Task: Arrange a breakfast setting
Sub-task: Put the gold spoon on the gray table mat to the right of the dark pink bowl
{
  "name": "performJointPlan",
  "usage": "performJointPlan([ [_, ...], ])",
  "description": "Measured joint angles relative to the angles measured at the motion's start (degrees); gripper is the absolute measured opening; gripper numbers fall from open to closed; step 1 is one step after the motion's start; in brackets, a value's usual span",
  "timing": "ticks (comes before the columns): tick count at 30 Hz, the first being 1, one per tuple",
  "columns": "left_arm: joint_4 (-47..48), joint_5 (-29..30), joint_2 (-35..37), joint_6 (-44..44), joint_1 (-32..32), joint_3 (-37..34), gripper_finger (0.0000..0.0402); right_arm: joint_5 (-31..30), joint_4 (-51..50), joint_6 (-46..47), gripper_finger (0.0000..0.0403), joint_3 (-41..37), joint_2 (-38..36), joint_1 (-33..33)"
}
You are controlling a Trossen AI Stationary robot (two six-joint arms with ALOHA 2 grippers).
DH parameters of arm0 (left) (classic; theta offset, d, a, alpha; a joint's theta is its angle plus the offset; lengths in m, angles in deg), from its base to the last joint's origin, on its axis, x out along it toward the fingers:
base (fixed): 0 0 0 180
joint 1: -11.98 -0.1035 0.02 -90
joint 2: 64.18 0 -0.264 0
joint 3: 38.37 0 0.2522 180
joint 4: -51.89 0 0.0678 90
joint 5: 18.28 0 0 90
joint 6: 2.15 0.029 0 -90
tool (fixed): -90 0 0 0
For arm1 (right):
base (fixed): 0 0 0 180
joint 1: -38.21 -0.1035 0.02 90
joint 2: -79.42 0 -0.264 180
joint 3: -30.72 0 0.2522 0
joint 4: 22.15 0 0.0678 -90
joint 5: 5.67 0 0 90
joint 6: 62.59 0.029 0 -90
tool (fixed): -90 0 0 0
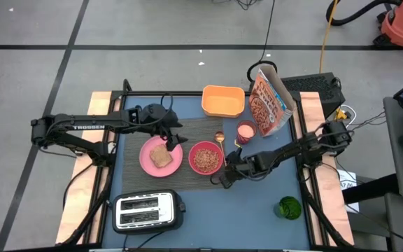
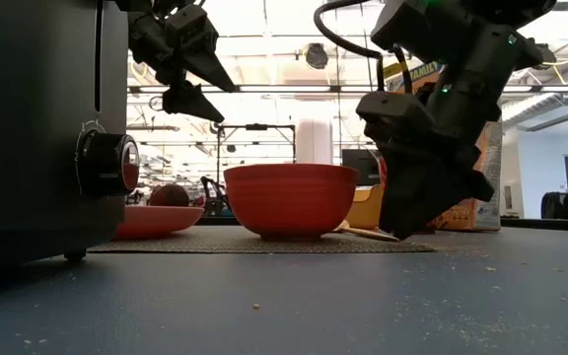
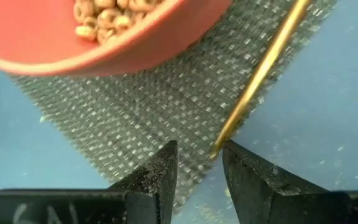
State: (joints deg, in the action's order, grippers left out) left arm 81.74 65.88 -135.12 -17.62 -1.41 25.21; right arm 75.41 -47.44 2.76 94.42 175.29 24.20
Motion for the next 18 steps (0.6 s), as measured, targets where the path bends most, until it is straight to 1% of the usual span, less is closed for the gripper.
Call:
performJointPlan([
  [18, 0.0, 0.0, 0.0, 0.0, 0.0, 0.0, 0.0379, -1.3, 0.6, -1.8, 0.0121, 0.0, -0.1, 0.1],
])
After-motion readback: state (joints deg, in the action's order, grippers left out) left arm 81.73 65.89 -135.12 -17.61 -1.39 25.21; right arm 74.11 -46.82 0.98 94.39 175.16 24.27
